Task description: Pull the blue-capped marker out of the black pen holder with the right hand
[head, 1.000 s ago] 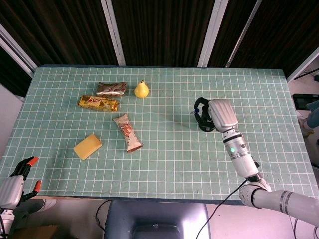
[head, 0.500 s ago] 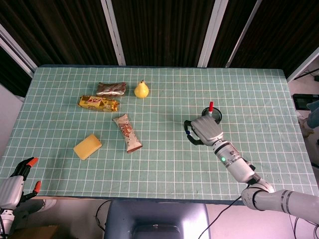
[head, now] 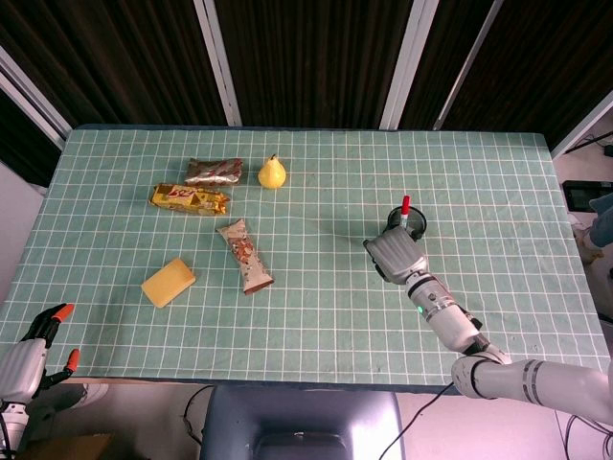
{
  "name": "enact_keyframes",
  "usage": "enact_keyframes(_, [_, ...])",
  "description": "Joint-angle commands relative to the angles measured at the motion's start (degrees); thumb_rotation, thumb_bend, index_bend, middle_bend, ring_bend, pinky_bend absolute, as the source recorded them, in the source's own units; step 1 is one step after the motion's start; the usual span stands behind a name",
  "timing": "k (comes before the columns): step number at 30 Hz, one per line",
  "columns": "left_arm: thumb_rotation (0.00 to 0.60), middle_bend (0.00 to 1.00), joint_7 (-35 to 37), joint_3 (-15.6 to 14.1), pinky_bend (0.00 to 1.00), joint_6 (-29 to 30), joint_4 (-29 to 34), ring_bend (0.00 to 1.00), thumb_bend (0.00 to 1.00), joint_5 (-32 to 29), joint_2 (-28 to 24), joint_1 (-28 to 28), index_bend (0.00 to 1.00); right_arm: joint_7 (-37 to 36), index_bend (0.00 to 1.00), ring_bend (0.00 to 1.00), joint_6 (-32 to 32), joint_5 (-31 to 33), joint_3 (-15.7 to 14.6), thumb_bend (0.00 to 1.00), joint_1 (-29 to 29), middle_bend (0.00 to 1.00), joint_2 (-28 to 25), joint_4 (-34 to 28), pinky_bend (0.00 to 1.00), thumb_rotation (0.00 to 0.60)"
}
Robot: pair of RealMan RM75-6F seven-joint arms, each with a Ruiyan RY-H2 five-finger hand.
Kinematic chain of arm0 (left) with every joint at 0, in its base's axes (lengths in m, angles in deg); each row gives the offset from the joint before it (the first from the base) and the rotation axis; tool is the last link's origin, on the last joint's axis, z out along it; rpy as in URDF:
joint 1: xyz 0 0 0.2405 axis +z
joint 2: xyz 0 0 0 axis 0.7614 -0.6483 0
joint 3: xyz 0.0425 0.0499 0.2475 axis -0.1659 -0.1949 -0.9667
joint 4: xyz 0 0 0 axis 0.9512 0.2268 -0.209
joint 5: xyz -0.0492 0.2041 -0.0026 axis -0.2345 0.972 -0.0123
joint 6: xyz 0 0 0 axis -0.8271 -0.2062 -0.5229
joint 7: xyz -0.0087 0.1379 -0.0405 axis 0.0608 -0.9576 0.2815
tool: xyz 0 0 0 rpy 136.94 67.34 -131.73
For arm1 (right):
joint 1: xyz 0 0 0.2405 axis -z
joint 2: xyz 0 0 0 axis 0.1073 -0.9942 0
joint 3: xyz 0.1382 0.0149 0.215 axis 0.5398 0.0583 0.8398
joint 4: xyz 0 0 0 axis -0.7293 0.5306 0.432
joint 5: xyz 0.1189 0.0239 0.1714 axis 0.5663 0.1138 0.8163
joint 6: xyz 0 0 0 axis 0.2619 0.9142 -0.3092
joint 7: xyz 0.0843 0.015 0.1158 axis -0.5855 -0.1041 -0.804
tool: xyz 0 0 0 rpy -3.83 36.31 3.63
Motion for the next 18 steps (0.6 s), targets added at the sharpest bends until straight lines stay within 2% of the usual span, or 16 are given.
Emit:
enact_keyframes(1, [0.600, 0.05, 0.03, 0.01, 0.32, 0.02, 0.02, 0.05, 0.46, 0.02, -0.03, 0.00, 0.12, 1.17, 0.86, 1.00, 0.62, 1.86, -0.83, 0.85, -0.97, 1.00, 1.40, 0.77, 1.00, 0.600])
enact_keyframes(4, [0.600, 0.05, 0.05, 0.01, 0.32, 0.03, 0.02, 0.05, 0.46, 0.02, -0.04, 0.00, 0.12, 0.96, 0.83, 1.00, 0.71, 1.86, -0.88, 0.84, -0.99, 1.00, 1.63, 0.95, 1.00, 0.600])
enact_keyframes(6, [0.600, 0.05, 0.07, 0.03, 0.32, 0.01, 0.03, 0.05, 0.46, 0.00, -0.06, 0.00, 0.12, 0.45, 0.72, 1.00, 0.51, 1.96, -1.01, 0.77, -1.00, 1.00, 1.92, 1.23, 1.00, 0.600])
enact_keyframes(8, [0.600, 0.05, 0.14, 0.01, 0.32, 0.01, 0.02, 0.05, 0.46, 0.01, -0.07, 0.02, 0.12, -0.37, 0.56, 1.00, 0.41, 1.79, -1.14, 0.63, -0.96, 1.00, 2.20, 1.50, 1.00, 0.600])
enact_keyframes(10, [0.600, 0.05, 0.27, -0.02, 0.32, 0.05, -0.02, 0.05, 0.46, 0.01, -0.08, 0.07, 0.12, -1.63, 0.45, 1.00, 0.43, 1.58, -1.15, 0.56, -0.70, 1.00, 2.30, 1.74, 1.00, 0.600])
enact_keyframes(14, [0.600, 0.05, 0.35, -0.03, 0.32, 0.16, -0.06, 0.05, 0.46, 0.05, -0.10, 0.13, 0.12, -2.68, 0.25, 1.00, 0.13, 1.72, -1.47, 0.47, -0.56, 1.00, 2.07, 1.96, 1.00, 0.600])
enact_keyframes(18, [0.600, 0.05, 0.27, -0.06, 0.32, 0.14, -0.02, 0.05, 0.46, 0.10, -0.12, 0.12, 0.12, -3.80, 0.08, 1.00, -0.07, 2.29, -1.66, 0.38, -0.34, 1.00, 1.64, 1.93, 1.00, 0.600])
